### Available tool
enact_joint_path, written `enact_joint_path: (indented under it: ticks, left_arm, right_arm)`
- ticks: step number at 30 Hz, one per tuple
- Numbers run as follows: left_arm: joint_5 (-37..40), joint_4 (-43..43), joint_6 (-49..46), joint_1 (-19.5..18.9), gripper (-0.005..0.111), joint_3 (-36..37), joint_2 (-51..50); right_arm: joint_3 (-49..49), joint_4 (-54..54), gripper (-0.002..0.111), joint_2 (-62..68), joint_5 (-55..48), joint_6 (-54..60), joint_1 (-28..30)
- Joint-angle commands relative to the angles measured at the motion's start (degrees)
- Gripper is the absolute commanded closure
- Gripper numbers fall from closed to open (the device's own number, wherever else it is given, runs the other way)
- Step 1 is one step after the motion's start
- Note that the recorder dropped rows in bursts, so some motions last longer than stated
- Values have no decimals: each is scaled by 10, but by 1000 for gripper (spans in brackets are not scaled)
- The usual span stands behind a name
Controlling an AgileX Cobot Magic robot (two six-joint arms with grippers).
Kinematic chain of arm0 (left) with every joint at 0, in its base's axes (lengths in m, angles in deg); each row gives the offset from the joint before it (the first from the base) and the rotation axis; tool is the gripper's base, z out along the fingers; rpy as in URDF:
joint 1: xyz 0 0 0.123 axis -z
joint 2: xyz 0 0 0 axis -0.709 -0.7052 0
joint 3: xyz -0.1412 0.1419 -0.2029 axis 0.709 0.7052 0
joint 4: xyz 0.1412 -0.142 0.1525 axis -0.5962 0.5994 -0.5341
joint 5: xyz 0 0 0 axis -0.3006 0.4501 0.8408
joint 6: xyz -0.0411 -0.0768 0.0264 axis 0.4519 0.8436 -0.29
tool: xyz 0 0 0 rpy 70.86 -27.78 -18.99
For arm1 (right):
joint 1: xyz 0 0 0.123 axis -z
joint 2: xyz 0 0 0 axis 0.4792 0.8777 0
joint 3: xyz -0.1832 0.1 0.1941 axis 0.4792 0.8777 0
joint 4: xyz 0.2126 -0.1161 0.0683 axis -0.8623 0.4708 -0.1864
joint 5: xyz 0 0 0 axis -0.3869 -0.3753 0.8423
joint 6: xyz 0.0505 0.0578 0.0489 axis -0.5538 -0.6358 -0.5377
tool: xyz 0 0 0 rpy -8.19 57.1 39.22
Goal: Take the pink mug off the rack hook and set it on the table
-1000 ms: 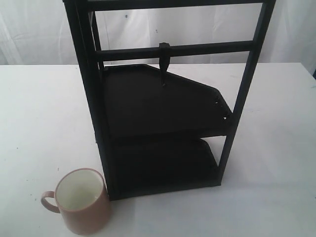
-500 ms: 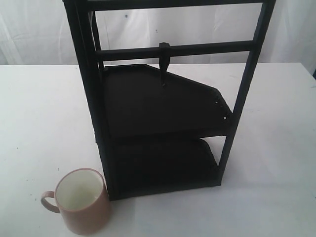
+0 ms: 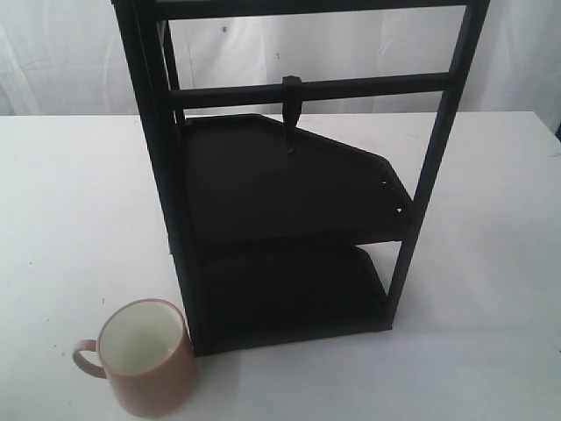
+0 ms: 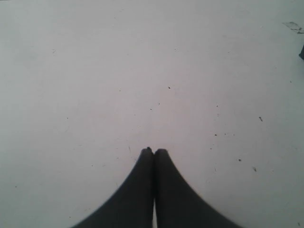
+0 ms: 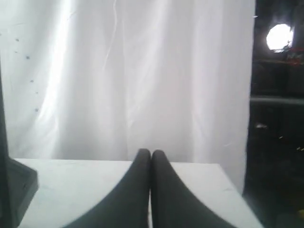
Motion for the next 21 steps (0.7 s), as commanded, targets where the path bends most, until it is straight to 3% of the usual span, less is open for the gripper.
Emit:
enact_joint_path:
  ticks: [1,3,6,7,9,21]
  left_arm:
    - [0,2,-2,3,107,1,2]
    - [0,2,-2,3,107,1,2]
    - [0,2,-2,3,107,1,2]
    - [0,2,-2,3,107,1,2]
    - [0,2,-2,3,107,1,2]
    - [0,2,-2,3,107,1,2]
  right_arm:
    - [76,-143,108,-3,29,168,4]
    - [104,-177,108,-3,30,237,4]
    - [133,-194,108,-3,34,208,4]
    - [133,-198,108,-3,-37,191,4]
    - [133,-196,108,-3,-75,188,6]
    - [133,-191,108,-3,-73,188,53]
